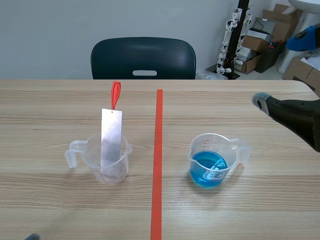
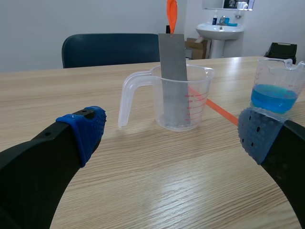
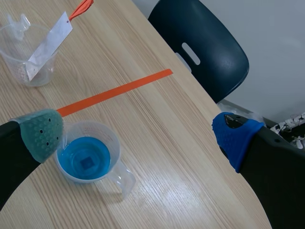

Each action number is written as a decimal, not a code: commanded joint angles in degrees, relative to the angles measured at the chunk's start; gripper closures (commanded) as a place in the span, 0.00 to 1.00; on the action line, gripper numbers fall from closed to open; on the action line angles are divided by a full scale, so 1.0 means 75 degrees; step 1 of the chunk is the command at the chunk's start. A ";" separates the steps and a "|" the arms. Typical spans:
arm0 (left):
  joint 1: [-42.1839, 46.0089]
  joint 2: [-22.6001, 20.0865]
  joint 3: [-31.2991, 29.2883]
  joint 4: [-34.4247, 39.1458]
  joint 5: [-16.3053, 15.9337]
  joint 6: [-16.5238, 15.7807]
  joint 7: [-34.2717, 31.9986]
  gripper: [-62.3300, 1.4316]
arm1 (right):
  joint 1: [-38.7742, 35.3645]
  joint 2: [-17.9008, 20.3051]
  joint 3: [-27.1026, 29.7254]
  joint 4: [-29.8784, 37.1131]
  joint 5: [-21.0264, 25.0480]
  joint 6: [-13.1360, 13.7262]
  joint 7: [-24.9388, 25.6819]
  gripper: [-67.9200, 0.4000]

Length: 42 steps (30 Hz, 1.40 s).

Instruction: Do the redox reaction experiment. lift the metal plate out of the left beaker

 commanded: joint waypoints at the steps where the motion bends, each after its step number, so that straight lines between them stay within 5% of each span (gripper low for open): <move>1: -0.0003 -0.0047 0.0000 0.0041 -0.0044 -0.0009 -0.0349 0.07 | 0.0233 -0.0006 -0.0050 0.0119 0.0055 -0.0035 0.0090 0.00; 42: -0.0023 -0.0047 0.0000 0.0041 -0.0041 -0.0006 -0.0349 0.07 | 0.0577 -0.0009 -0.0096 0.0119 0.0023 0.0023 -0.0006 0.00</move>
